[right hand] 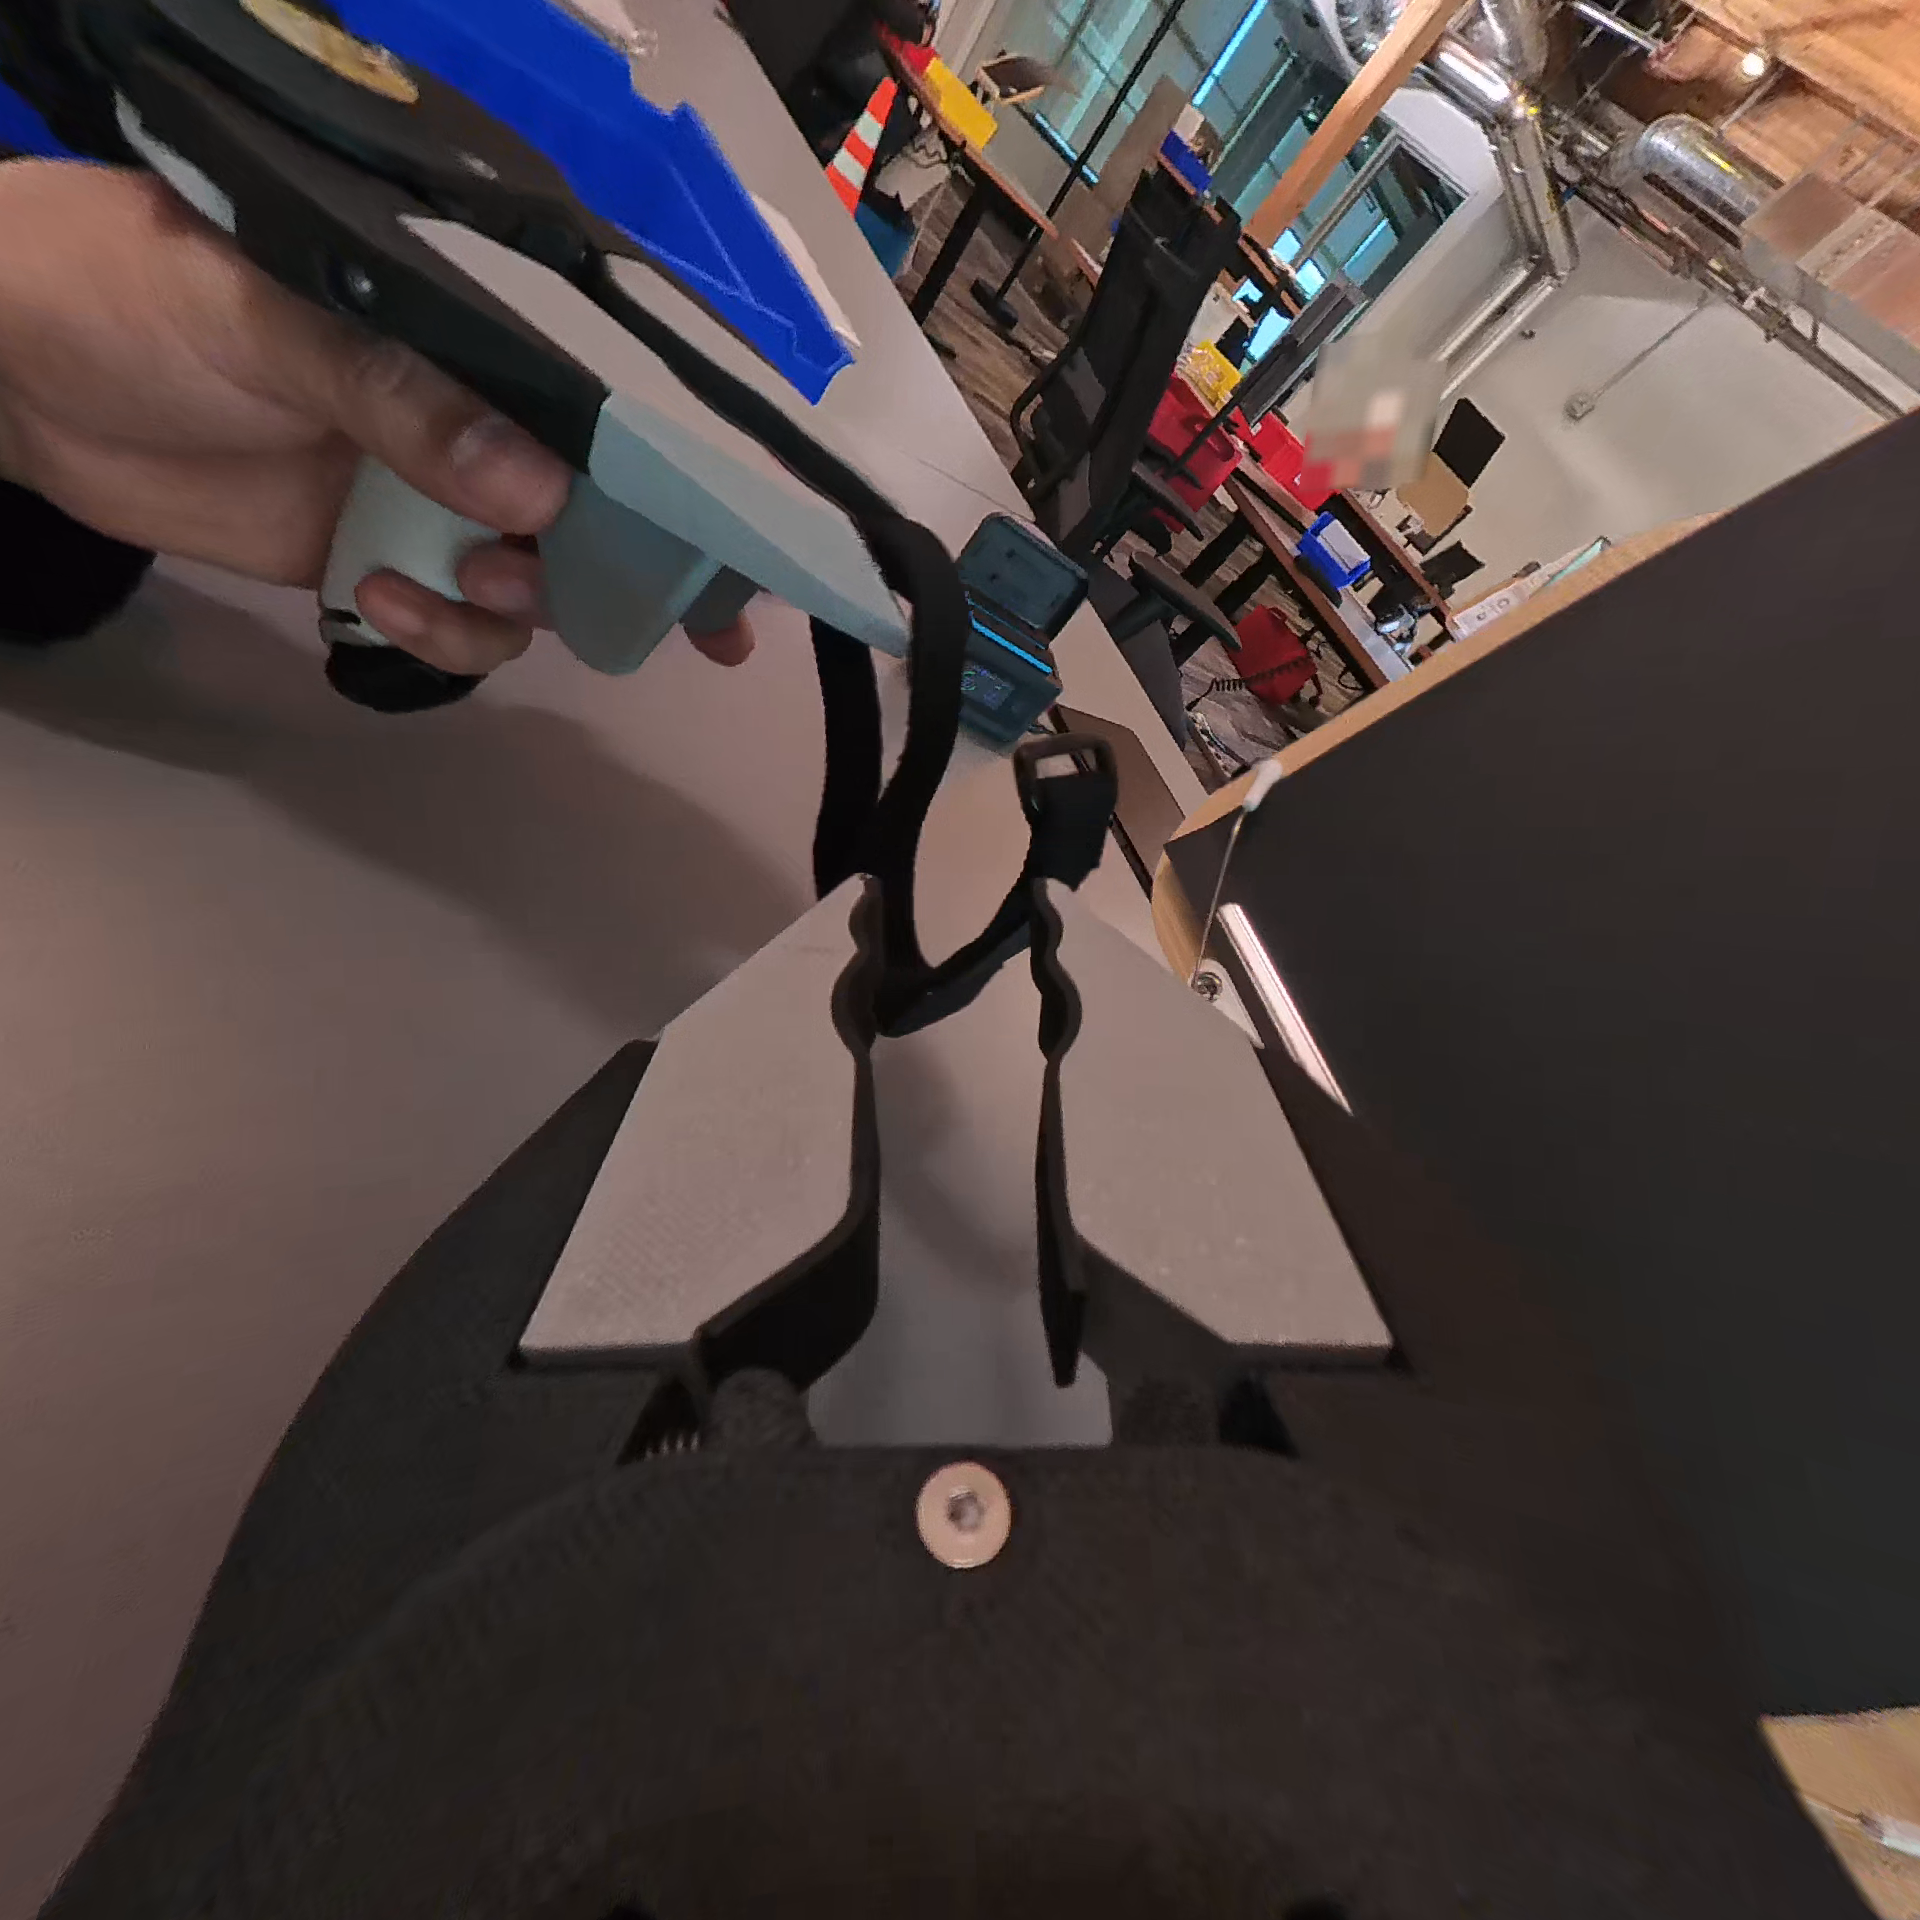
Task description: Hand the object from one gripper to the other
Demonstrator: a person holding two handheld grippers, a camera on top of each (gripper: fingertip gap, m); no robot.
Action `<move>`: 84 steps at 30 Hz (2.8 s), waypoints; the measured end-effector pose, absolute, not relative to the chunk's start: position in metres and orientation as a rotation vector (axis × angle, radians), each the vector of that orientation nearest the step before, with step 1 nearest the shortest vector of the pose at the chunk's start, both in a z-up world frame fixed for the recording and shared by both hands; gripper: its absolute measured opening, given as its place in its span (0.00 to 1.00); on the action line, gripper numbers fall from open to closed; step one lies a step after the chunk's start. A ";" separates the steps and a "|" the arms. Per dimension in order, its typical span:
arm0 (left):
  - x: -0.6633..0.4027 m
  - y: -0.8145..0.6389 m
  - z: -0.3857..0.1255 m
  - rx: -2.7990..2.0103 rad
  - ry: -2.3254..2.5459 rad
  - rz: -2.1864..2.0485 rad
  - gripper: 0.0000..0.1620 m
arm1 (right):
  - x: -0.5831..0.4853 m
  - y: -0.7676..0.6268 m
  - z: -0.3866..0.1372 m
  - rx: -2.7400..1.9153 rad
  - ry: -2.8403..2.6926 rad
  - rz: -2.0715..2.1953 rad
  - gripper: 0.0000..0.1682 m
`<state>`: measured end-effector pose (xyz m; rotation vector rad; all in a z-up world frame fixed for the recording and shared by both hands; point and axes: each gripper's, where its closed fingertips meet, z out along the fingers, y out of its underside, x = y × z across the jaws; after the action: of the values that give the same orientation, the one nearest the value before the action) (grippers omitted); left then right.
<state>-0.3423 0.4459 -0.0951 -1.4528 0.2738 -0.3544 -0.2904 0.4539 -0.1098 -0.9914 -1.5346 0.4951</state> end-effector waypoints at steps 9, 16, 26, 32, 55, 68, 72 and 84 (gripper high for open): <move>-0.364 0.452 -0.097 -1.460 0.196 -0.228 0.12 | -0.263 0.523 -0.109 -1.409 -1.237 0.571 0.20; -0.355 0.446 -0.082 -1.371 0.235 -0.225 0.12 | -0.295 0.464 -0.120 -1.371 -1.434 0.842 0.28; -0.355 0.439 -0.069 -1.300 0.206 -0.321 0.12 | -0.311 0.465 -0.158 -1.335 -1.567 0.441 0.41; -0.357 0.438 -0.067 -1.289 0.218 -0.268 0.12 | -0.314 0.456 -0.151 -1.487 -1.482 0.735 0.40; -0.328 0.398 -0.024 -1.010 0.330 -0.265 0.12 | -0.324 0.428 -0.102 -1.714 -0.648 2.447 0.46; -0.339 0.435 -0.071 -1.314 0.299 -0.147 0.15 | -0.287 0.486 -0.088 -1.603 -0.597 2.016 0.01; -0.340 0.448 -0.097 -1.465 0.274 -0.167 0.24 | -0.275 0.506 -0.089 -1.616 -0.666 1.682 0.01; -0.302 0.443 -0.126 -1.606 0.401 -0.396 0.16 | -0.272 0.504 -0.085 -1.414 -1.093 0.824 0.01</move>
<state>-0.3024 0.4425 -0.1259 -1.6060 0.4014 -0.3964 -0.2717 0.5045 -0.0854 -1.4144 -1.0927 0.8235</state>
